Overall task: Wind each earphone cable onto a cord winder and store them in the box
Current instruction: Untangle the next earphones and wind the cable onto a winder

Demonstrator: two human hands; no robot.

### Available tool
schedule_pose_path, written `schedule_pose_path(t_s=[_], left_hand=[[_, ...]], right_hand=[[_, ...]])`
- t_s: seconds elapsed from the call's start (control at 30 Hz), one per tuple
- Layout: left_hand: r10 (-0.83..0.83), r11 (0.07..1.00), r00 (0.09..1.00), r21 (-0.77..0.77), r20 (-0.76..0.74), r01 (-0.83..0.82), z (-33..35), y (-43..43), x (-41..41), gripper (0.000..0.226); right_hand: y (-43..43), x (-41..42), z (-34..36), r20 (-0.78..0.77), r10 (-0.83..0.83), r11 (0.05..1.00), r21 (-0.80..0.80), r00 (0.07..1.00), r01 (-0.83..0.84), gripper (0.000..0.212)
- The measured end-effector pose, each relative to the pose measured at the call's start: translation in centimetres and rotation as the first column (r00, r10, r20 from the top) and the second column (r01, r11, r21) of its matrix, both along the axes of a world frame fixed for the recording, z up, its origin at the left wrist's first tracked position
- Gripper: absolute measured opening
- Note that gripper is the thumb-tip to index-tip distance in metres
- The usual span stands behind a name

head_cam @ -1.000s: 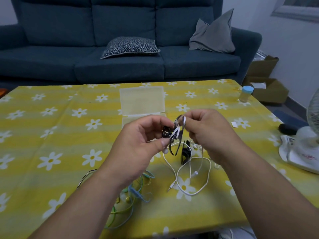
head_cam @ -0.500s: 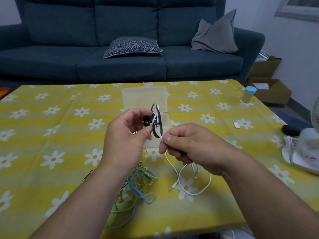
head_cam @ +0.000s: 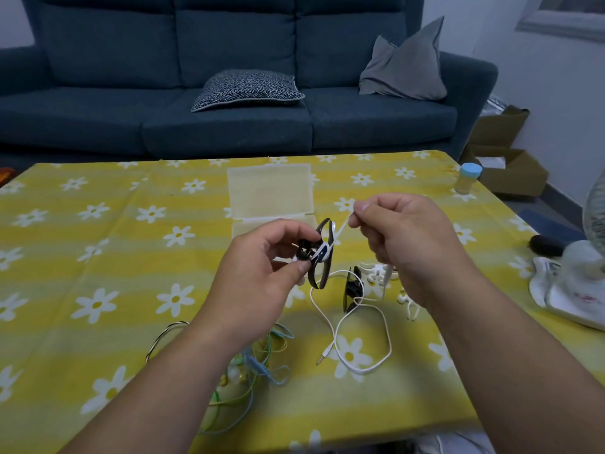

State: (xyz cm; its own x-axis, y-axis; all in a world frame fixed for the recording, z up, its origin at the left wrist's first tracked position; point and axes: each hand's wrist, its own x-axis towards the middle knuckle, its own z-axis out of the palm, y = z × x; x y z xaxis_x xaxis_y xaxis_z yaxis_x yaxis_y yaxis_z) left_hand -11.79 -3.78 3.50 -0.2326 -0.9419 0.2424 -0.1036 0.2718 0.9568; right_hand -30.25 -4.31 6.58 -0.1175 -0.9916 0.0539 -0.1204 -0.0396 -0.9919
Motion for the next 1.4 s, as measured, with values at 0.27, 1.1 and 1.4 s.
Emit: schedule_pose_path(t_s=[0.27, 1.1, 1.4], left_hand=[[-0.114, 0.992, 0.993, 0.047, -0.002, 0.114, 0.0, 0.2, -0.2, 0.041], [0.143, 0.989, 0.941, 0.085, -0.307, -0.123, 0.2, -0.9, 0.7, 0.038], [0.262, 0.965, 0.941, 0.072, -0.212, -0.253, -0.2, -1.0, 0.8, 0.034]], right_hand=[[-0.2, 0.0, -0.7, -0.15, -0.045, 0.998, -0.043, 0.988, 0.039, 0.03], [0.2, 2.9, -2.7, 0.104, 0.332, 0.866, 0.36, 0.938, -0.347, 0.024], [1.0, 2.7, -1.9, 0.086, 0.469, 0.828, 0.302, 0.879, -0.471, 0.028]])
